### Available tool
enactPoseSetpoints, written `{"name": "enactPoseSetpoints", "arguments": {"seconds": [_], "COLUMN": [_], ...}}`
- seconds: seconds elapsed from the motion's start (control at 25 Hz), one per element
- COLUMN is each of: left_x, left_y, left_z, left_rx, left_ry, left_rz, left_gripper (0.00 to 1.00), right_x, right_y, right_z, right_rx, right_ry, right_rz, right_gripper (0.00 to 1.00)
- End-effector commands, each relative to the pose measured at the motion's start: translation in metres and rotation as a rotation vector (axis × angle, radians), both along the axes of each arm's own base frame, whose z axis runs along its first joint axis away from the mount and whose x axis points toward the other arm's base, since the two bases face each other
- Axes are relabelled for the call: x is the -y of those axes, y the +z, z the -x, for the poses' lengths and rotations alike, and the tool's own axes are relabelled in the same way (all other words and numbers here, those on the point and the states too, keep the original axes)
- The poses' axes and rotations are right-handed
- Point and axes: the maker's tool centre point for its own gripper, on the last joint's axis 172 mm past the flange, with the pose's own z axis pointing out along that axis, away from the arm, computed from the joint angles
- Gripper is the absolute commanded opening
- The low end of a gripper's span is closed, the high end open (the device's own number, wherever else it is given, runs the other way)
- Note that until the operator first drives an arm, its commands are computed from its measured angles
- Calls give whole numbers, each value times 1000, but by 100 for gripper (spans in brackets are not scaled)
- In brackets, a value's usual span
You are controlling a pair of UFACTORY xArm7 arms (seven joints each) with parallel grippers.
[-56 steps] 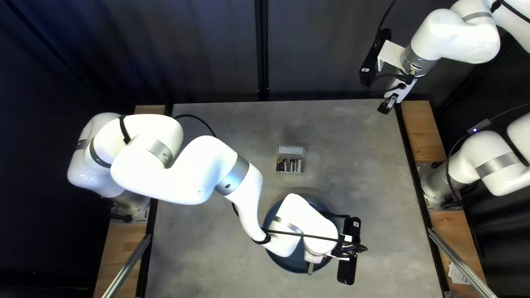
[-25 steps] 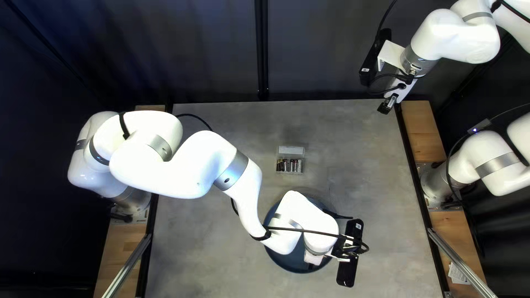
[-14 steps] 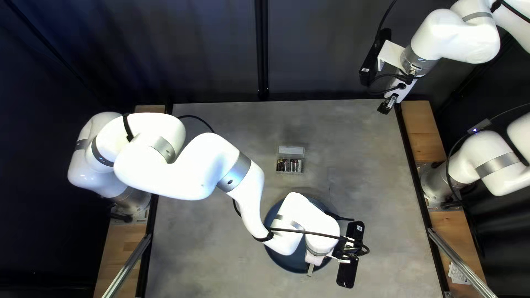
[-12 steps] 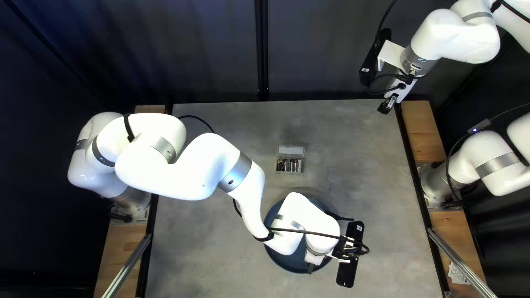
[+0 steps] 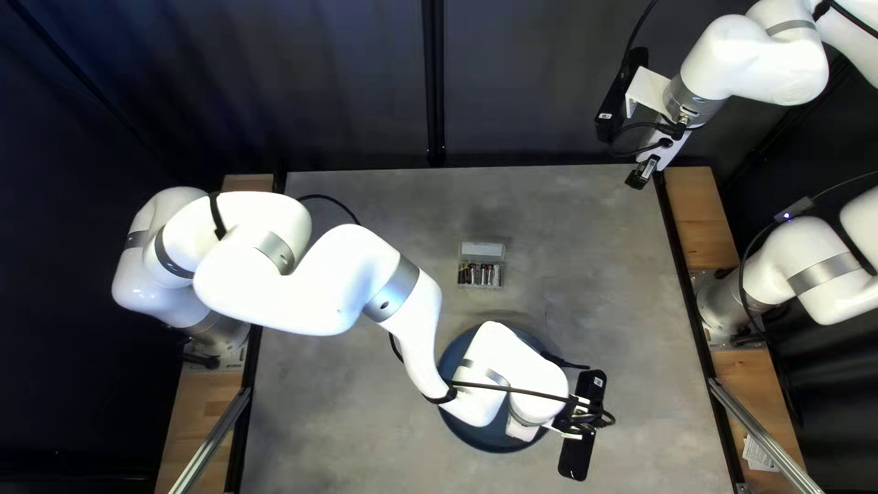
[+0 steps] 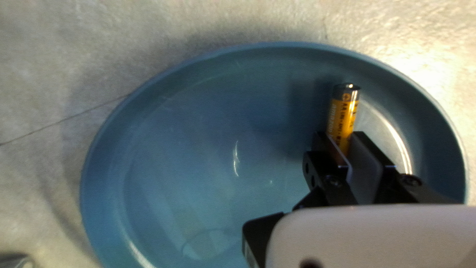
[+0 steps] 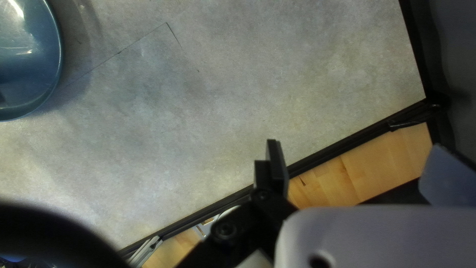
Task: Pick up the batteries from the table and place them into the container
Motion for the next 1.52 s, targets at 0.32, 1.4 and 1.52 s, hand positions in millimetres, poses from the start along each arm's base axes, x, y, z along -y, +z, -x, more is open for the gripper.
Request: {"name": "enactPoseSetpoints", "arguments": {"seconds": [0.32, 1.4, 1.52], "left_x": [-47, -128, -137], "left_y": [45, 58, 51], "left_z": [43, 76, 77], "left_rx": [112, -80, -97], "left_ry": [409, 1187, 1305], "left_rz": [-94, -117, -142], "left_gripper": [0, 0, 0], "right_x": [0, 0, 0], "right_y": [0, 0, 0], "right_z": [0, 0, 0], "right_rx": [0, 0, 0], "right_ry": [0, 0, 0], "right_rz": [0, 0, 0], "right_gripper": [100, 100, 100]}}
